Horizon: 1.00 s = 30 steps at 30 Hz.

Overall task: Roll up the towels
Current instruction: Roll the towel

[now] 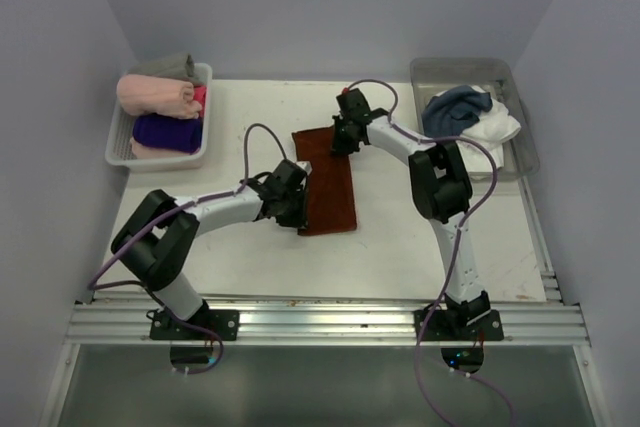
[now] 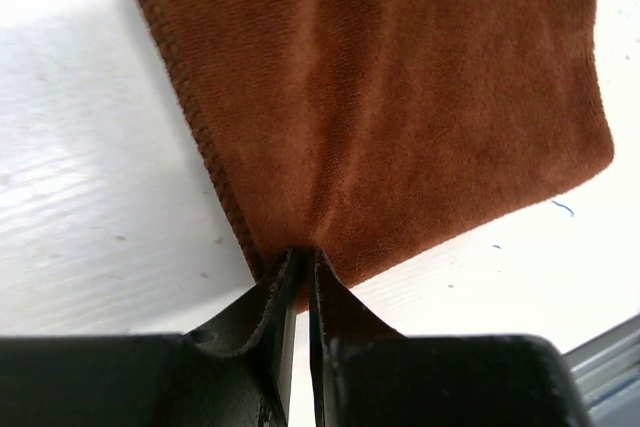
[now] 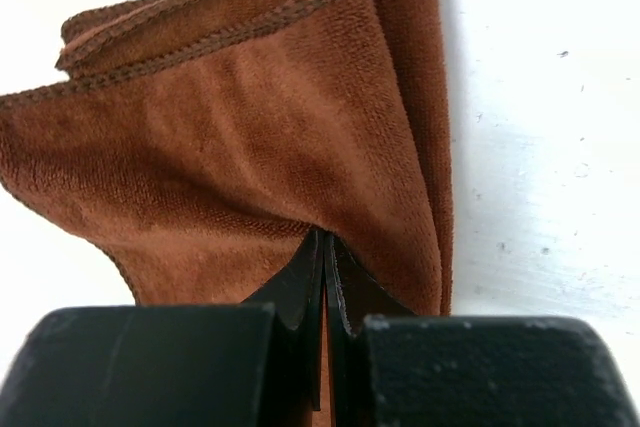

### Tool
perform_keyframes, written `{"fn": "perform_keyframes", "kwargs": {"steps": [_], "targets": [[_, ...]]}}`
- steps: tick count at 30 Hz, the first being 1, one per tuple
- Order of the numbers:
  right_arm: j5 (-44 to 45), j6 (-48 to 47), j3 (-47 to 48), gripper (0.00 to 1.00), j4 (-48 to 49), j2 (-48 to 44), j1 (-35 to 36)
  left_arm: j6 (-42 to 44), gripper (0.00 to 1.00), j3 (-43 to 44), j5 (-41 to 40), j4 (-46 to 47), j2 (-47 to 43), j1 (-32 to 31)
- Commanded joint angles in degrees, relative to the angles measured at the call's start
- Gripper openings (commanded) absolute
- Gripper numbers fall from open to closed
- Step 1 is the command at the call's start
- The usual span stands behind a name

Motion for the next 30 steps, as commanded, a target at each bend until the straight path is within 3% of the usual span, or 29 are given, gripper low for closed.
{"fn": "perform_keyframes", "kwargs": {"steps": [1,5,12,15,16,18,25,30], "targets": [[-1.7,0.3,-1.5,0.0,-1.0,-4.6,-0.8,3.9,0.13,2.8,-3.9,-5.1,-2.9,1.6],[-7.6,1.7,-7.3,0.05,3.5,-11.2,0.0,4.9,0.14,4.6,-4.0,-6.8,-4.8,2.2],[-3.0,2.0,-27.8,0.12,9.0,-29.6,1.4,3.6,0.22,4.3,-2.5,-7.0,-8.9,2.2],[0.7,0.5,-37.0,0.17,8.6,-37.2,3.1,2.4,0.35,1.5,-1.2,-5.8,-9.8,2.5],[1.1,0.4,-39.1,0.18,8.4,-38.7,3.6,2.0,0.45,-0.4,0.8,-4.2,-10.1,2.7],[2.2,0.5,-44.7,0.22,8.0,-42.5,5.7,0.5,0.49,-2.1,2.6,-1.9,-10.5,2.8],[0.1,5.5,-55.7,0.43,9.9,-49.8,9.7,-2.1,0.46,-7.3,-0.8,0.5,-12.6,2.8],[-1.0,6.1,-56.3,0.45,11.0,-48.0,9.9,-2.6,0.42,-8.7,-0.7,3.2,-11.2,2.8]]}}
